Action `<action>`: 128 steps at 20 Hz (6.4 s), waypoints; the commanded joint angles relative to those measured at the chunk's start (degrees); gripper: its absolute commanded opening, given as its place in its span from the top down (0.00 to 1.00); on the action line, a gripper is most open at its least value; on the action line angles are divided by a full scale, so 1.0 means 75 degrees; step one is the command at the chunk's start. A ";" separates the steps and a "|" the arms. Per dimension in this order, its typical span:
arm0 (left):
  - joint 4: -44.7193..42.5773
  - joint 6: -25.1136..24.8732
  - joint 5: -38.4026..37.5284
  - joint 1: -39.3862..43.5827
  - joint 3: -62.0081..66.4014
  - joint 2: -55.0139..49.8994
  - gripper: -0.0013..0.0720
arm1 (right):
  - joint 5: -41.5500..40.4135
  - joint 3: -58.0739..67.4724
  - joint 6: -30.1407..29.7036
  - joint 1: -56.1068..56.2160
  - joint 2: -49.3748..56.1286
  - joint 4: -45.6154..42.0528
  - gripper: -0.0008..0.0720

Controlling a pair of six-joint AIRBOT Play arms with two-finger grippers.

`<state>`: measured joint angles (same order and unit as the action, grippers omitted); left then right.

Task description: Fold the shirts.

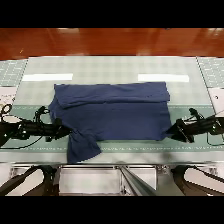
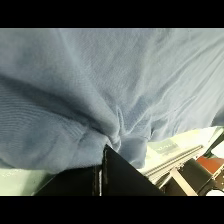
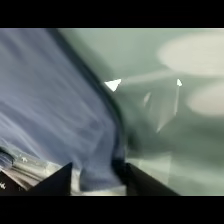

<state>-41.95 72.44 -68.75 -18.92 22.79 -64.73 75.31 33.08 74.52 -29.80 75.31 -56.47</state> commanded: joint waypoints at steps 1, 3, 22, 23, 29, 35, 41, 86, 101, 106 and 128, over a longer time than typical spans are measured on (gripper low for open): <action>0.0000 -0.0009 0.0032 -0.0006 0.0015 0.0009 0.95 | -0.0239 0.0242 -0.0653 0.0472 0.0070 0.0560 0.95; 0.0003 -0.0201 -0.0003 -0.0064 0.0154 0.0085 0.95 | -0.0017 0.0460 -0.1003 0.0463 -0.0073 0.0568 0.95; 0.0600 -0.0082 0.0673 0.0723 0.5030 -0.2777 0.95 | -0.1716 0.4255 -0.0705 0.1582 0.1725 0.1795 0.95; 0.0600 0.0079 0.0729 0.0731 0.5295 -0.3016 0.95 | -0.1743 0.4456 -0.0682 0.1582 0.1900 0.1865 0.95; 0.0600 0.0519 0.0734 0.0758 0.6840 -0.4386 0.95 | -0.1821 0.5313 -0.0618 0.1582 0.2798 0.2235 0.95; 0.0603 0.0516 0.0726 0.1105 0.7565 -0.5321 0.95 | -0.1906 0.5365 -0.0632 0.1582 0.3270 0.2576 0.95; 0.0542 0.0653 -0.0557 0.0831 0.8134 -0.5345 0.29 | -0.0938 0.5744 -0.0487 0.1271 0.3293 0.2879 0.42; 0.1000 -0.0877 0.2226 0.1338 0.1932 0.1314 0.95 | 0.0198 0.6379 -0.0501 0.1343 0.1600 0.1209 0.95; -0.0169 0.1947 0.2299 0.7790 1.0596 -0.6231 0.95 | 0.1236 0.5639 0.0146 0.1084 -0.2253 0.1177 0.95; -0.0242 0.2873 0.2014 0.8463 1.2558 -0.7810 0.95 | 0.1145 0.5301 0.0079 0.1084 -0.2355 0.1638 0.95; -0.1472 0.1341 0.1929 0.3191 0.4258 0.0615 0.95 | -0.2148 0.5461 0.0058 0.5123 -0.0128 0.2722 0.95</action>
<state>-51.20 83.68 -58.11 12.12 70.30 -75.05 68.10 73.34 74.87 -0.21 68.05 -38.68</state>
